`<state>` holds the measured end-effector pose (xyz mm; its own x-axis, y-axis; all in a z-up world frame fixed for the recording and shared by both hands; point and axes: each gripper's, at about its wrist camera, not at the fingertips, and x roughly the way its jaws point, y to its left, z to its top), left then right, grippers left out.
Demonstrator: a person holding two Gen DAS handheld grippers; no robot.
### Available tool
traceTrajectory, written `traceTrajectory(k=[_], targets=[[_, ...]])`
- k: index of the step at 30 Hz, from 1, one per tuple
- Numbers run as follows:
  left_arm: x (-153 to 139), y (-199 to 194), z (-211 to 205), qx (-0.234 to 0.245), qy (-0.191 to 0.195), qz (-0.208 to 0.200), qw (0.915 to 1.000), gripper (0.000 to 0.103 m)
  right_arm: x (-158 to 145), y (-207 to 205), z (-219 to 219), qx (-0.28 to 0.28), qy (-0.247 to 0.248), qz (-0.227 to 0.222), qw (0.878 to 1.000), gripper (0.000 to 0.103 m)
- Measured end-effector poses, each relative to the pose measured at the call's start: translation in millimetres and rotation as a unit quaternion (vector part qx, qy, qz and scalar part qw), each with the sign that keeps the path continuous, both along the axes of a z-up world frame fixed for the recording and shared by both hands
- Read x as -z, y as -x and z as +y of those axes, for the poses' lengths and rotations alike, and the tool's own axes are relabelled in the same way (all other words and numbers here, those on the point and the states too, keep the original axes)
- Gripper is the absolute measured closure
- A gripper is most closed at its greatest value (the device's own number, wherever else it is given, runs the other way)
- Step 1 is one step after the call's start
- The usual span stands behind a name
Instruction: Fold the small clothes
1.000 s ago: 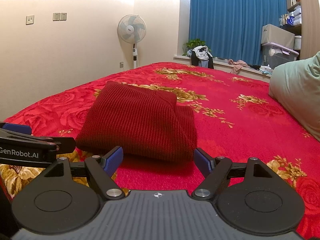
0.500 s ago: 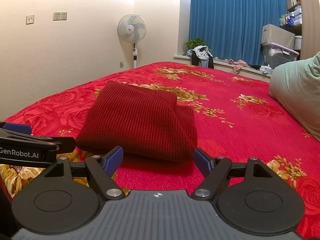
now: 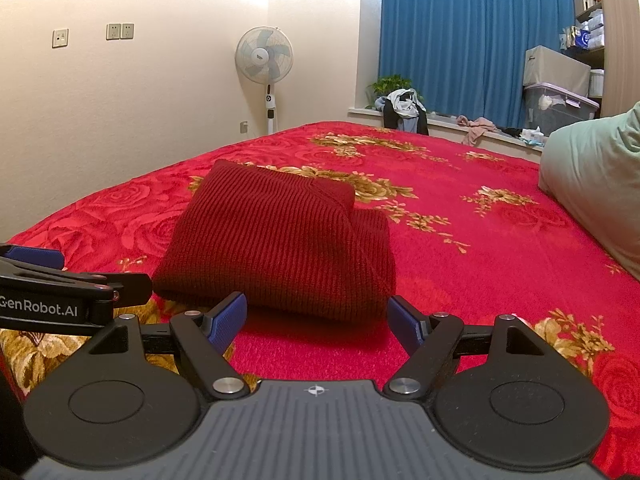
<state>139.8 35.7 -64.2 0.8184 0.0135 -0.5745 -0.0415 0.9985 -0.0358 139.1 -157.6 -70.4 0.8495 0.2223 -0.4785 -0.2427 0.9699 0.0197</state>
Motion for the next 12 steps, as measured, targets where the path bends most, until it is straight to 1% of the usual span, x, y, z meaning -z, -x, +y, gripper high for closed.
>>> traceTrajectory(k=[12], targets=[[0.9,-0.3,-1.0,-0.001,-0.002,0.002,1.0,0.0,0.9,0.0,0.7,-0.001,0.001,0.004,1.0,0.025]])
